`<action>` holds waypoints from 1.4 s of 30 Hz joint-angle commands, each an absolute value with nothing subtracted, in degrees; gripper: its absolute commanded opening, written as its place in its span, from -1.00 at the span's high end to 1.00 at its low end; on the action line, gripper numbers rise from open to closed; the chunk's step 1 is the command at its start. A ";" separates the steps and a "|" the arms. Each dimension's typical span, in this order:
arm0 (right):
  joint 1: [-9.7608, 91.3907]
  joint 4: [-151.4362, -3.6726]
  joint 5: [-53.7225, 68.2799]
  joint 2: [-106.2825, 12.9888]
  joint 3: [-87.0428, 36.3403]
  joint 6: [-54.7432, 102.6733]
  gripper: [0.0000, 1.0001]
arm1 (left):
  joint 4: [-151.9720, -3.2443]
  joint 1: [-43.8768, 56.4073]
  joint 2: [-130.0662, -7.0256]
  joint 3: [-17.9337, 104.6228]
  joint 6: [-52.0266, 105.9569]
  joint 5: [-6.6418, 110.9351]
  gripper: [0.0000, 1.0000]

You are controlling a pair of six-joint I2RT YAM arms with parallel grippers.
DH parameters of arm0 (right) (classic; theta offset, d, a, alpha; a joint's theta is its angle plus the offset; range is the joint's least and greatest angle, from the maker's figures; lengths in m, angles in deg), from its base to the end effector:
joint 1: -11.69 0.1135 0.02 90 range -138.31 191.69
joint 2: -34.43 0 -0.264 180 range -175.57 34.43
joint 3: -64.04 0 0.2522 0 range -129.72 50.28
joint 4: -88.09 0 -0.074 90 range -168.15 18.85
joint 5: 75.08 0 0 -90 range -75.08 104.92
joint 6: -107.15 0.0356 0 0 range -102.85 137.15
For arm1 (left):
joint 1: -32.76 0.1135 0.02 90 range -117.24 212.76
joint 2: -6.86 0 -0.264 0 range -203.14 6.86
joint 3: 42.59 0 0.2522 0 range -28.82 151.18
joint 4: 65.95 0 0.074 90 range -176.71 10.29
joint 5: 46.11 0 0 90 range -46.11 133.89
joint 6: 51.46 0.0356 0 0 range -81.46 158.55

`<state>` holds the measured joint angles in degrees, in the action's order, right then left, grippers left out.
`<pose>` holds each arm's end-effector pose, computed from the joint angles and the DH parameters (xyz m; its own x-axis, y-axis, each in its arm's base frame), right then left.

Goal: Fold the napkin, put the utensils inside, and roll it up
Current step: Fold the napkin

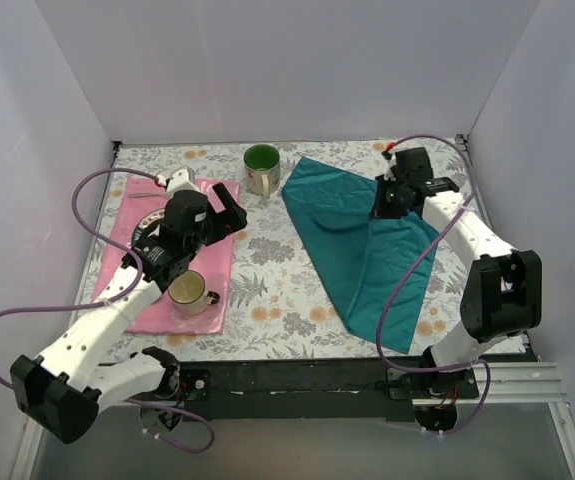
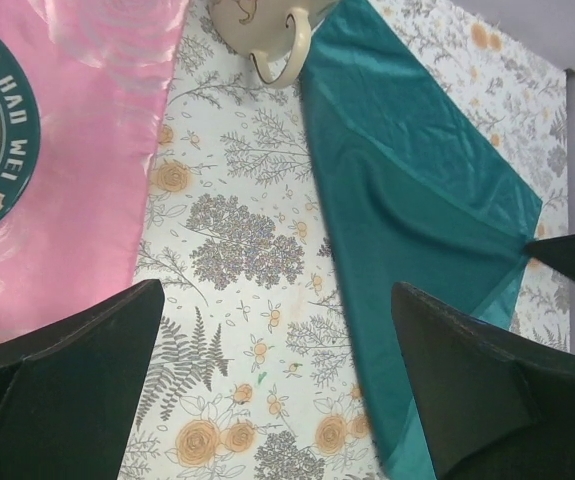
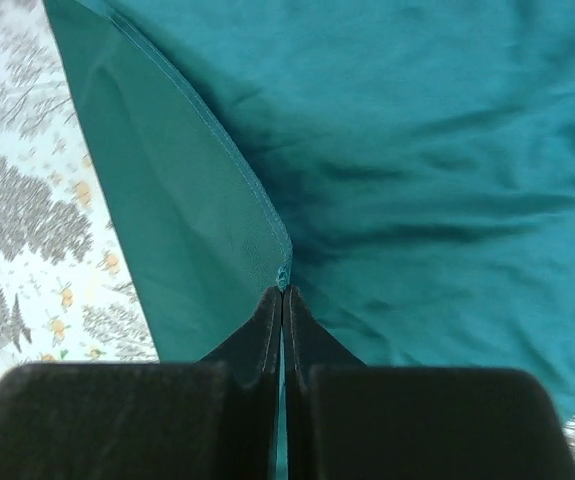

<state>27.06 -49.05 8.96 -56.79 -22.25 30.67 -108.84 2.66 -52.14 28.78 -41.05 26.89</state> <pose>0.3369 0.0964 0.2747 -0.7718 0.0290 -0.6353 -0.1547 0.9604 0.2318 0.1985 -0.1031 0.3390 -0.3368 -0.8919 -0.3017 -0.3848 0.4228 -0.8204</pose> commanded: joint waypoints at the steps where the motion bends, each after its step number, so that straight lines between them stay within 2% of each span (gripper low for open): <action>1: 20.75 -49.85 4.81 -56.97 -23.80 26.91 0.97 | -105.64 2.71 -56.24 31.99 -39.42 30.52 -0.96; 5: 15.92 -48.36 7.52 -61.70 -26.87 25.68 0.97 | -104.85 2.71 -60.10 33.92 -39.15 31.93 -0.96; 13: 14.06 -46.51 14.12 -69.80 -37.69 27.34 0.97 | -105.90 2.62 -68.97 38.76 -38.45 37.20 -0.96; 23: 12.31 -47.13 25.90 -73.84 -40.42 25.41 0.97 | -103.88 2.71 -74.52 41.84 -36.34 46.43 -0.97; 42: 6.15 -50.20 25.64 -78.85 -42.00 23.22 0.97 | -103.35 2.62 -80.06 44.56 -36.51 50.65 -0.96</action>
<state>7.46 -47.69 25.31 -77.99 -39.21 24.37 -103.92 2.66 -79.94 42.18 -37.27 49.23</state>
